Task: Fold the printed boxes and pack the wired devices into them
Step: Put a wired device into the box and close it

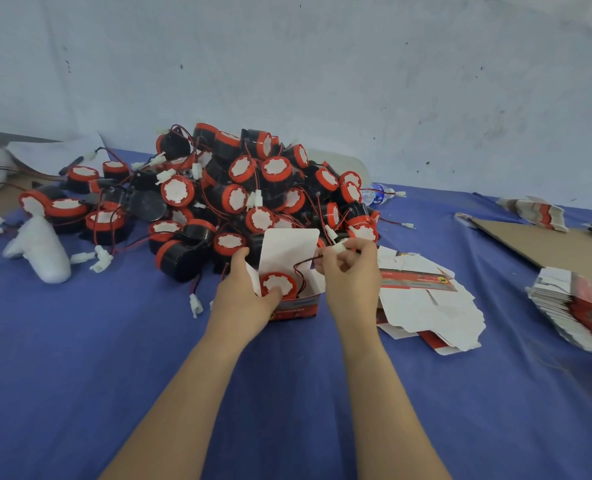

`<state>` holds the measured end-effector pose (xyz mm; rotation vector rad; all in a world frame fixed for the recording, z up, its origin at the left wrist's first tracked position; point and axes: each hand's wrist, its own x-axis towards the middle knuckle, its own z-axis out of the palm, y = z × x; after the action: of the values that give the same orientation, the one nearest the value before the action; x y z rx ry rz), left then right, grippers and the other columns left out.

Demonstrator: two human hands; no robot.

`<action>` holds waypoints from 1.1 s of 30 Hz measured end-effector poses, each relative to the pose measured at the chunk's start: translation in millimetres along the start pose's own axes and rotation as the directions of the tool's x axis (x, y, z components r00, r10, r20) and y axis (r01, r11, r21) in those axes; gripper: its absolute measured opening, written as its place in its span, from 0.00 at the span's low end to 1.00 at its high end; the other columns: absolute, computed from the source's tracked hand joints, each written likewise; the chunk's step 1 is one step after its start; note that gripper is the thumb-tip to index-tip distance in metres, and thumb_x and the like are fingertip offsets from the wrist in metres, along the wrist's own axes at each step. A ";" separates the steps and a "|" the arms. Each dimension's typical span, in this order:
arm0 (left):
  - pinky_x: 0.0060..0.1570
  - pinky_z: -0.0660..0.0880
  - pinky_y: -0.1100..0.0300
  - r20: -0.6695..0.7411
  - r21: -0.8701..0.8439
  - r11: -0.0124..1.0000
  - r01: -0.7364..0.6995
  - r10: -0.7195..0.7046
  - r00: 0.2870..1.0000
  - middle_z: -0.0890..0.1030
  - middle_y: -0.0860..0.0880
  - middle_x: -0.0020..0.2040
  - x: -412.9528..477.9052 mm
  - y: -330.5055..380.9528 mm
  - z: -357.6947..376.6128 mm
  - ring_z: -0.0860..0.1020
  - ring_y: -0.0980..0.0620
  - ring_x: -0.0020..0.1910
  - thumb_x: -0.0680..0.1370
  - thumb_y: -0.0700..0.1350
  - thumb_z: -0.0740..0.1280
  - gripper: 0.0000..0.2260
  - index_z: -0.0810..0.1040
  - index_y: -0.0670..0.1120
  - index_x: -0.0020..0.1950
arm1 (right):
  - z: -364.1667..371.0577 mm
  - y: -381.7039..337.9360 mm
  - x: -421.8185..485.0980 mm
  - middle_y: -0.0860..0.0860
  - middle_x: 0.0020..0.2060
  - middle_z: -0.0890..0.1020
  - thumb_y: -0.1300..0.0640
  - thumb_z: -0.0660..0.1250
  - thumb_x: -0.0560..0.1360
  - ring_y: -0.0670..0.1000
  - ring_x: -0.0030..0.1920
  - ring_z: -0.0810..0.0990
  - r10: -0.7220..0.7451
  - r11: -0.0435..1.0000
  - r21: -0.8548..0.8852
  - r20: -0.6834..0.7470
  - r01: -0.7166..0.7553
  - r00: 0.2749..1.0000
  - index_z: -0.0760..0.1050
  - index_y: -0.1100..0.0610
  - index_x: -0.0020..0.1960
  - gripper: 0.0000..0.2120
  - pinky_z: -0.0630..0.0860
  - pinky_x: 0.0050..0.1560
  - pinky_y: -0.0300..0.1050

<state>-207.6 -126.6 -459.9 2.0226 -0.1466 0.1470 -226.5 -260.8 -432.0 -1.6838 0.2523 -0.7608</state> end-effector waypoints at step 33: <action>0.50 0.70 0.57 0.016 0.024 1.000 -0.018 0.018 1.000 0.72 0.44 0.67 1.5 -2.7 0.6 0.73 0.43 0.63 0.76 0.46 0.70 0.37 0.50 0.49 0.78 | 4.1 1.0 -4.2 0.40 0.44 0.79 0.63 0.63 0.77 0.36 0.46 0.76 -0.207 0.956 -0.184 0.134 0.230 0.969 0.79 0.50 0.51 0.11 0.69 0.43 0.22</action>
<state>-205.7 -125.9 -462.3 2.0473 -0.1735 0.1447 -226.9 -255.5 -434.7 -1.9603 0.0624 -0.8211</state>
